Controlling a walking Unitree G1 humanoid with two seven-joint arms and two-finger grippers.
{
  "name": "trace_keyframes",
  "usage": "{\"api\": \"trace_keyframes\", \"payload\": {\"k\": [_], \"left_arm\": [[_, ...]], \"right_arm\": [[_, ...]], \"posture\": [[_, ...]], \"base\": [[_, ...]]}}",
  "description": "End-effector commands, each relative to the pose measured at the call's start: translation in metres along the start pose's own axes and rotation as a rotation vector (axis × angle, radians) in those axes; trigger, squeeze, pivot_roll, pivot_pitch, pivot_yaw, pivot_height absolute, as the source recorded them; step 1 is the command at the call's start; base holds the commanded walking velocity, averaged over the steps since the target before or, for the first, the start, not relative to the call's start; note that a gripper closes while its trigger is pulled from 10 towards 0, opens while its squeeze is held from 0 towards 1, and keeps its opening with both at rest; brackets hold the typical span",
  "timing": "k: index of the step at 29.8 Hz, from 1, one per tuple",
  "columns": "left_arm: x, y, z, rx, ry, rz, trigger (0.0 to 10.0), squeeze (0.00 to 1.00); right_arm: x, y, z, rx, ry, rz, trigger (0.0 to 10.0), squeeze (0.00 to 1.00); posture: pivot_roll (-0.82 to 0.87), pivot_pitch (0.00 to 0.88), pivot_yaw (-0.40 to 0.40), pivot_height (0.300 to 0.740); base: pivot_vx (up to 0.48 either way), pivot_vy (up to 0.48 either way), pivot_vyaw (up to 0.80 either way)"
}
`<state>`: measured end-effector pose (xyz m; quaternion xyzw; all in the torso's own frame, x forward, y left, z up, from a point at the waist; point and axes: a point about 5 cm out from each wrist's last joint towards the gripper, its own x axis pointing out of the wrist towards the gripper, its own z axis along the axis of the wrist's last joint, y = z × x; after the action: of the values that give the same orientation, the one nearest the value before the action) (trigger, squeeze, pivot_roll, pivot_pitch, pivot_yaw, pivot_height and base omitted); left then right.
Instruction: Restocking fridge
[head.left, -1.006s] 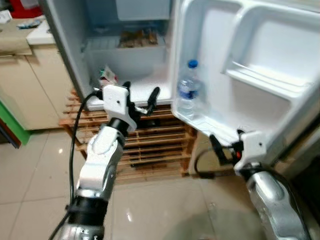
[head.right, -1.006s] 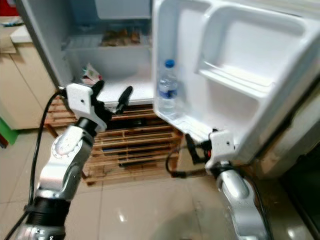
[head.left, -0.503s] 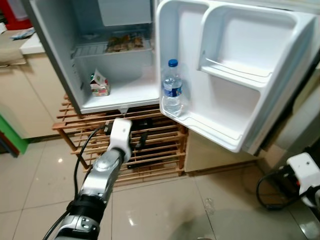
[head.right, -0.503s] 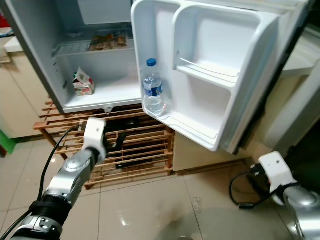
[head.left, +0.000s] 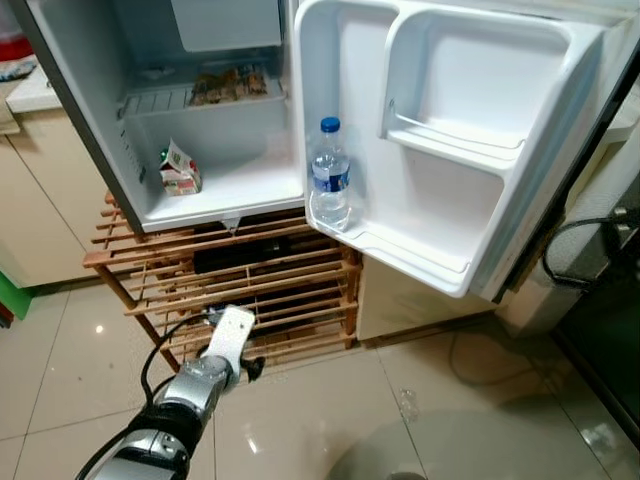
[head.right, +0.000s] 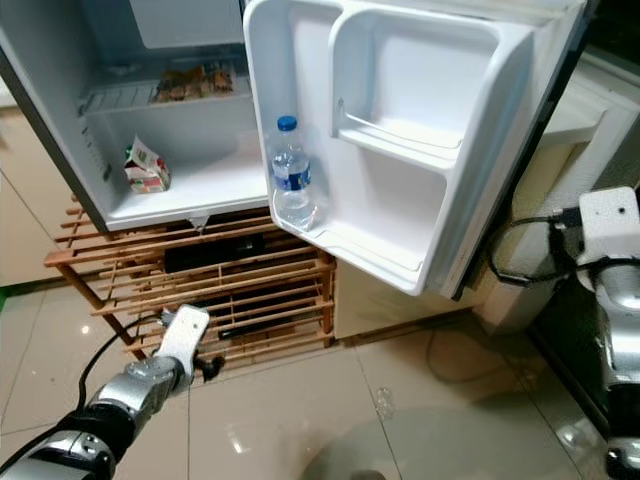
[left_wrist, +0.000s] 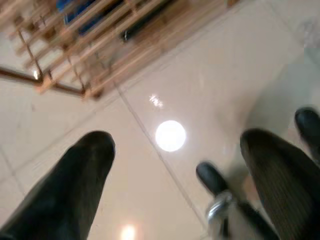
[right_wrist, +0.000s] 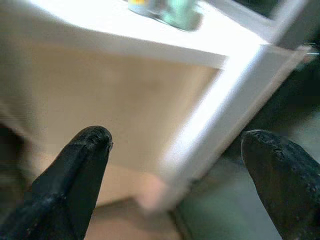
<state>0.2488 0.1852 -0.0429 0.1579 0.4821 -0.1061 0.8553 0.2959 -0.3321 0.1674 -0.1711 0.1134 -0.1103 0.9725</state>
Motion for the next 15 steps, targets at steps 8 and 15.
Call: {"api": "trace_keyframes", "payload": {"k": [8,15], "left_arm": [[0.001,0.004,-0.036,0.075,0.125,-0.05,10.0,0.0],[0.001,-0.004,-0.049,0.164,0.166,-0.117,10.0,0.0]], "right_arm": [[-0.005,0.012,0.031,0.152,-0.111,0.182,10.0,0.0],[-0.021,0.023,0.039,0.133,-0.106,0.397,10.0,0.0]], "posture": [[-0.23,0.002,0.067,0.74],[-0.25,0.007,0.069,0.74]], "base": [[0.0,0.0,0.0],[0.0,0.0,0.0]]}}
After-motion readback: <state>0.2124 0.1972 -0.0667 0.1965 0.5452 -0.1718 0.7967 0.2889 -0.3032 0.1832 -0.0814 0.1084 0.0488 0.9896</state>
